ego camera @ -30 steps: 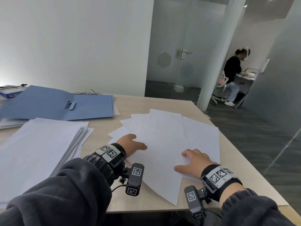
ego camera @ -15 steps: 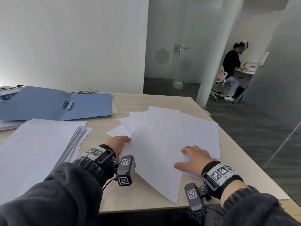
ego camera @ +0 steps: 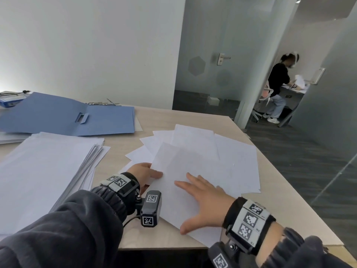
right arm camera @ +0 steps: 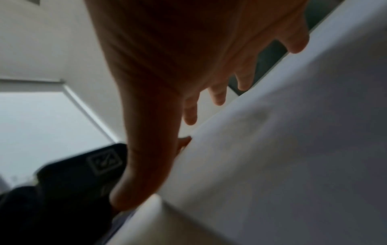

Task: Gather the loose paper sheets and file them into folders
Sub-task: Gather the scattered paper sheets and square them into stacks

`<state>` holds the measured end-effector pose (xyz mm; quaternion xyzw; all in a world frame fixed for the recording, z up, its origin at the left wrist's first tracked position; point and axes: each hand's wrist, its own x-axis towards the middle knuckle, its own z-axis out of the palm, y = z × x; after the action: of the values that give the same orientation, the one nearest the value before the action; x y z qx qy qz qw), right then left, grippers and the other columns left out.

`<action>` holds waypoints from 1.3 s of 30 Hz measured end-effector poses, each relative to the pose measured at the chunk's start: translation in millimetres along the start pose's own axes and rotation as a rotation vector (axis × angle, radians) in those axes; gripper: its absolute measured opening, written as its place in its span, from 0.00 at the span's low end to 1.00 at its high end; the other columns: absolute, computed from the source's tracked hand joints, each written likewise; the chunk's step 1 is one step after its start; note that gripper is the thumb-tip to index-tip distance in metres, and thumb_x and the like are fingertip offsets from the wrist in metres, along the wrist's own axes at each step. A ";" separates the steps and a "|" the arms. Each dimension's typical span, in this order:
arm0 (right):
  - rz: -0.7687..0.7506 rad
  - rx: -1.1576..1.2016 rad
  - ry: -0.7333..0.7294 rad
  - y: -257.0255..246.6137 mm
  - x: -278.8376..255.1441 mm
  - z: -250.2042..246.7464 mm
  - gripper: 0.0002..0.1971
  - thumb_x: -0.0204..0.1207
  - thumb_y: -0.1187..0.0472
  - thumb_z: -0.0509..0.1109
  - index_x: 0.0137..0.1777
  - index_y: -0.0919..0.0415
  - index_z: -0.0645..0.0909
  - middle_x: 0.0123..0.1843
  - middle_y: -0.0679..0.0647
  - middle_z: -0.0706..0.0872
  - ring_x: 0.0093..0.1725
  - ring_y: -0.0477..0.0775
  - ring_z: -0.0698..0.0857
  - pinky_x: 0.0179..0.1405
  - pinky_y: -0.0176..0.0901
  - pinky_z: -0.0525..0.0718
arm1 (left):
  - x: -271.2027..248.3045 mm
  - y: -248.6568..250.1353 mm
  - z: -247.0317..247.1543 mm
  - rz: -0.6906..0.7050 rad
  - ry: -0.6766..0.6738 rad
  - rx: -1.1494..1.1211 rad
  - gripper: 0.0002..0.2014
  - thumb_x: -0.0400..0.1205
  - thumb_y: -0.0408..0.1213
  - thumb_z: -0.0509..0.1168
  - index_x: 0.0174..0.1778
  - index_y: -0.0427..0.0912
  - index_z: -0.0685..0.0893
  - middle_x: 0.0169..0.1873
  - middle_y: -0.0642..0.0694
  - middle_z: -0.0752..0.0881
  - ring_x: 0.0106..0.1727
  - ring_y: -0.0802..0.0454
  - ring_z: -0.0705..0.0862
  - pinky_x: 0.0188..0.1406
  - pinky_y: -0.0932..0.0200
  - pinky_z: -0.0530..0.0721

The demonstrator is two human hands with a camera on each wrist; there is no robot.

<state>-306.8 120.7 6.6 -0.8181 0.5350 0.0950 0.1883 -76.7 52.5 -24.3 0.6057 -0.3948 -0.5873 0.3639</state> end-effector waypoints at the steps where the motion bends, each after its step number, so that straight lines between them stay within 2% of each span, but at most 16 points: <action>1: -0.017 -0.028 -0.023 -4.6 0.1 3.0 0.61 0.60 0.25 0.77 0.82 0.24 0.35 0.88 0.37 0.32 0.88 0.49 0.33 0.82 0.77 0.41 | 0.1 -0.3 -0.9 -0.002 -0.005 0.009 0.13 0.76 0.29 0.75 0.55 0.35 0.86 0.46 0.33 0.92 0.47 0.32 0.91 0.53 0.35 0.89; 3: -0.031 -0.048 -0.036 -7.1 0.7 6.9 0.60 0.62 0.28 0.77 0.81 0.23 0.32 0.89 0.37 0.32 0.88 0.51 0.35 0.83 0.77 0.44 | -0.4 -0.7 -1.8 0.004 0.004 -0.001 0.13 0.78 0.34 0.75 0.56 0.36 0.86 0.47 0.34 0.92 0.48 0.31 0.91 0.55 0.33 0.88; 5: -0.042 -0.040 -0.016 -3.9 1.2 7.1 0.54 0.68 0.36 0.74 0.82 0.24 0.35 0.90 0.40 0.39 0.89 0.52 0.42 0.85 0.69 0.53 | -0.7 -2.0 -1.2 0.014 0.023 -0.039 0.11 0.80 0.35 0.73 0.56 0.34 0.86 0.47 0.32 0.92 0.51 0.29 0.90 0.56 0.29 0.86; 9: -0.069 -0.115 0.096 2.0 0.3 2.0 0.35 0.78 0.53 0.63 0.85 0.35 0.58 0.87 0.41 0.63 0.84 0.50 0.66 0.80 0.50 0.68 | 2.7 -7.5 3.1 0.011 0.031 -0.146 0.07 0.83 0.28 0.68 0.56 0.32 0.83 0.49 0.32 0.90 0.46 0.34 0.90 0.46 0.37 0.91; 12: 0.043 -0.160 0.227 5.1 0.9 -3.9 0.22 0.82 0.56 0.56 0.73 0.41 0.77 0.72 0.45 0.83 0.69 0.55 0.81 0.67 0.48 0.79 | 4.2 -8.1 3.5 0.000 0.045 -0.160 0.07 0.83 0.27 0.67 0.57 0.34 0.83 0.53 0.33 0.88 0.47 0.35 0.89 0.37 0.41 0.92; 15: 0.165 -0.142 0.405 16.0 2.5 -12.2 0.15 0.85 0.53 0.55 0.61 0.43 0.82 0.54 0.47 0.90 0.52 0.56 0.86 0.52 0.47 0.83 | 2.9 -7.1 3.7 -0.016 0.042 -0.176 0.07 0.84 0.26 0.64 0.57 0.34 0.81 0.53 0.32 0.86 0.46 0.34 0.88 0.31 0.40 0.91; 17: 0.202 0.072 0.568 28.9 4.6 -17.0 0.13 0.87 0.50 0.56 0.58 0.44 0.83 0.47 0.46 0.90 0.46 0.55 0.87 0.51 0.48 0.86 | 2.7 -7.1 4.5 -0.020 0.053 -0.173 0.06 0.85 0.26 0.62 0.56 0.35 0.81 0.55 0.32 0.85 0.47 0.33 0.88 0.30 0.40 0.91; 19: 0.171 0.484 0.792 40.2 6.0 -23.2 0.11 0.87 0.49 0.60 0.59 0.46 0.84 0.47 0.45 0.90 0.46 0.52 0.88 0.55 0.52 0.87 | 1.9 -6.5 4.8 -0.028 0.066 -0.181 0.07 0.86 0.26 0.59 0.56 0.36 0.81 0.56 0.32 0.84 0.48 0.32 0.87 0.27 0.42 0.90; 21: 0.171 0.831 1.005 51.0 9.5 -30.7 0.10 0.85 0.52 0.63 0.58 0.51 0.85 0.48 0.53 0.91 0.47 0.56 0.89 0.56 0.60 0.88 | 1.7 -5.7 5.3 -0.044 0.075 -0.192 0.08 0.87 0.26 0.57 0.56 0.37 0.80 0.57 0.31 0.83 0.48 0.32 0.87 0.25 0.42 0.89; 23: 0.243 1.100 1.115 58.8 9.3 -36.9 0.09 0.81 0.54 0.63 0.51 0.54 0.83 0.48 0.65 0.89 0.38 0.60 0.86 0.42 0.60 0.87 | 0.7 -4.4 6.2 -0.056 0.086 -0.208 0.08 0.88 0.26 0.56 0.54 0.37 0.80 0.56 0.32 0.83 0.47 0.32 0.86 0.23 0.43 0.88; 25: 0.347 1.316 1.116 67.8 6.4 -40.5 0.07 0.81 0.58 0.63 0.46 0.56 0.82 0.46 0.67 0.89 0.36 0.59 0.85 0.34 0.51 0.83 | -0.4 -3.0 7.3 -0.063 0.101 -0.234 0.08 0.89 0.28 0.56 0.57 0.37 0.80 0.54 0.32 0.83 0.46 0.32 0.86 0.21 0.43 0.88; 29: 0.486 1.498 0.970 87.5 1.3 -34.3 0.08 0.85 0.66 0.62 0.46 0.60 0.81 0.46 0.64 0.88 0.42 0.62 0.87 0.44 0.53 0.86 | -3.7 -3.2 7.7 -0.068 0.119 -0.351 0.10 0.89 0.37 0.60 0.62 0.37 0.76 0.49 0.35 0.83 0.44 0.32 0.86 0.24 0.40 0.89; 32: 0.556 1.410 0.863 102.3 6.1 -19.8 0.06 0.85 0.67 0.63 0.49 0.62 0.81 0.52 0.68 0.88 0.48 0.65 0.88 0.53 0.66 0.87 | -3.1 -1.9 5.8 -0.064 0.108 -0.374 0.19 0.87 0.53 0.62 0.60 0.38 0.78 0.50 0.37 0.85 0.48 0.33 0.88 0.32 0.36 0.90; 34: 0.577 1.305 0.819 104.8 8.1 -14.6 0.07 0.85 0.67 0.63 0.48 0.59 0.82 0.55 0.67 0.88 0.52 0.67 0.88 0.59 0.71 0.86 | -4.2 -0.2 4.3 -0.060 0.089 -0.360 0.23 0.86 0.58 0.60 0.57 0.38 0.80 0.50 0.37 0.86 0.48 0.33 0.89 0.34 0.36 0.90; 36: 0.578 1.251 0.748 105.7 10.5 -11.8 0.08 0.85 0.66 0.63 0.50 0.56 0.82 0.54 0.64 0.89 0.53 0.67 0.88 0.58 0.71 0.87 | -6.2 0.3 5.1 -0.056 0.057 -0.353 0.20 0.86 0.55 0.63 0.58 0.39 0.81 0.48 0.37 0.88 0.46 0.34 0.90 0.32 0.40 0.90; 39: 0.553 1.182 0.621 108.3 13.2 -8.6 0.09 0.81 0.61 0.67 0.59 0.57 0.83 0.55 0.60 0.90 0.55 0.66 0.89 0.60 0.70 0.87 | -6.8 -2.2 6.6 -0.033 0.045 -0.260 0.12 0.86 0.34 0.65 0.65 0.37 0.80 0.46 0.35 0.89 0.36 0.35 0.91 0.24 0.47 0.89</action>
<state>-400.4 67.4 -12.6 -0.4032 0.7133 -0.4029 0.4077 -83.2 59.8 -23.7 0.5730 -0.2970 -0.6255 0.4384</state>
